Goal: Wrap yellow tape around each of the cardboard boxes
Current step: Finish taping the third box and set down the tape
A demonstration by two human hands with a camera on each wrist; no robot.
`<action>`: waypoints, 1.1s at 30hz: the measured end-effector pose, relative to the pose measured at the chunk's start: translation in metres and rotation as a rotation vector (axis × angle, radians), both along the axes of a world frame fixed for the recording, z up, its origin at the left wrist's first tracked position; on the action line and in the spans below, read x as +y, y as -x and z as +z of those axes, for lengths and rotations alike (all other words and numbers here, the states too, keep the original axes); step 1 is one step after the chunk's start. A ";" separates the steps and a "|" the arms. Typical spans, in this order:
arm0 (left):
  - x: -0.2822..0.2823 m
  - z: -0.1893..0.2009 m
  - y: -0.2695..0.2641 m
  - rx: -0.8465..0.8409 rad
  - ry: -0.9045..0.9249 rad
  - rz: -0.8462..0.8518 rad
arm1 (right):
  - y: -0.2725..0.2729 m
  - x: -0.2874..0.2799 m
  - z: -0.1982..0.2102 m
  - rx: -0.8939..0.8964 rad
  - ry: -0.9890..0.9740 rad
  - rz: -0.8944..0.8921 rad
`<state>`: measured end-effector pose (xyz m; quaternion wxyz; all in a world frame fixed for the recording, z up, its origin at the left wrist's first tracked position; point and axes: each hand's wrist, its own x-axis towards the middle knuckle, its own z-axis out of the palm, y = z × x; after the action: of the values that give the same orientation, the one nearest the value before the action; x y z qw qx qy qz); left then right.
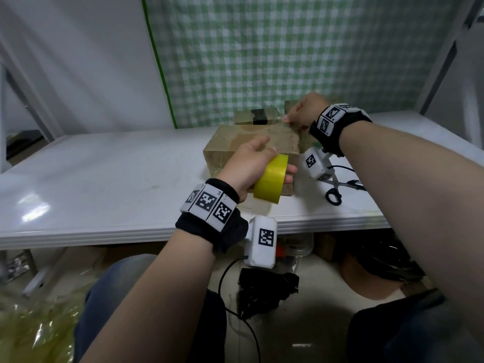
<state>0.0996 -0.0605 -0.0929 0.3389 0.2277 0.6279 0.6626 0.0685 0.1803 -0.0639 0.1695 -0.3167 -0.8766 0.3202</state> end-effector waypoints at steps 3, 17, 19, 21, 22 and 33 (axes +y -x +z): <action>0.000 0.000 -0.002 0.006 0.033 -0.012 | 0.001 0.001 -0.007 -0.062 -0.054 0.003; -0.019 0.009 -0.009 -0.024 0.097 -0.102 | -0.029 -0.010 -0.020 -0.101 0.098 0.082; -0.024 0.009 -0.010 -0.029 0.110 -0.129 | -0.035 -0.014 -0.022 -0.084 0.088 0.091; -0.027 0.009 -0.012 -0.021 0.121 -0.149 | -0.037 -0.016 -0.024 0.046 0.022 0.090; -0.028 0.008 -0.013 -0.019 0.124 -0.150 | -0.037 -0.017 -0.024 0.112 -0.026 0.101; -0.025 0.002 -0.010 0.036 0.170 -0.162 | -0.047 -0.028 -0.030 -0.130 0.022 0.233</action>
<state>0.1094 -0.0852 -0.0911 0.3982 0.2600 0.6674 0.5731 0.1153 0.1519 -0.0941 0.0706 -0.2346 -0.9131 0.3260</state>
